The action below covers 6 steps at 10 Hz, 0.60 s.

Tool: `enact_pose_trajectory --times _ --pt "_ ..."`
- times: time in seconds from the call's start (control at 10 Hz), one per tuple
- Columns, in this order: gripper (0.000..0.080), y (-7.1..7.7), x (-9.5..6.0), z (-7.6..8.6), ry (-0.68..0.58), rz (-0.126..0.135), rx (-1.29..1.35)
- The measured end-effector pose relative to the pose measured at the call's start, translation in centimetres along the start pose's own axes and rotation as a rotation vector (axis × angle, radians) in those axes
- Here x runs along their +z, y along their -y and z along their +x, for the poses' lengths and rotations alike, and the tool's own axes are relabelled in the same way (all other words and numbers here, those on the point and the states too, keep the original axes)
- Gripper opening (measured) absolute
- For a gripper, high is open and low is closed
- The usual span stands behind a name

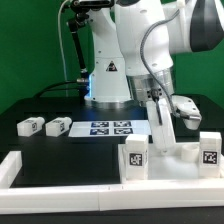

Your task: Assemble square table

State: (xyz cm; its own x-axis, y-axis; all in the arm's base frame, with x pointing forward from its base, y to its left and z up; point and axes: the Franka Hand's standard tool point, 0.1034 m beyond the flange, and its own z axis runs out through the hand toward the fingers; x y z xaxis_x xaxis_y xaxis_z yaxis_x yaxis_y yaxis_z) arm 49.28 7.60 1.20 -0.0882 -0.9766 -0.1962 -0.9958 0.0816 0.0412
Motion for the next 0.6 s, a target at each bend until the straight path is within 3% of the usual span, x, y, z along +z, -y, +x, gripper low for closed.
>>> enact_pose_trajectory --times 0.6 --pt "0.0069 -0.01 0.01 0.00 0.000 0.000 -0.021"
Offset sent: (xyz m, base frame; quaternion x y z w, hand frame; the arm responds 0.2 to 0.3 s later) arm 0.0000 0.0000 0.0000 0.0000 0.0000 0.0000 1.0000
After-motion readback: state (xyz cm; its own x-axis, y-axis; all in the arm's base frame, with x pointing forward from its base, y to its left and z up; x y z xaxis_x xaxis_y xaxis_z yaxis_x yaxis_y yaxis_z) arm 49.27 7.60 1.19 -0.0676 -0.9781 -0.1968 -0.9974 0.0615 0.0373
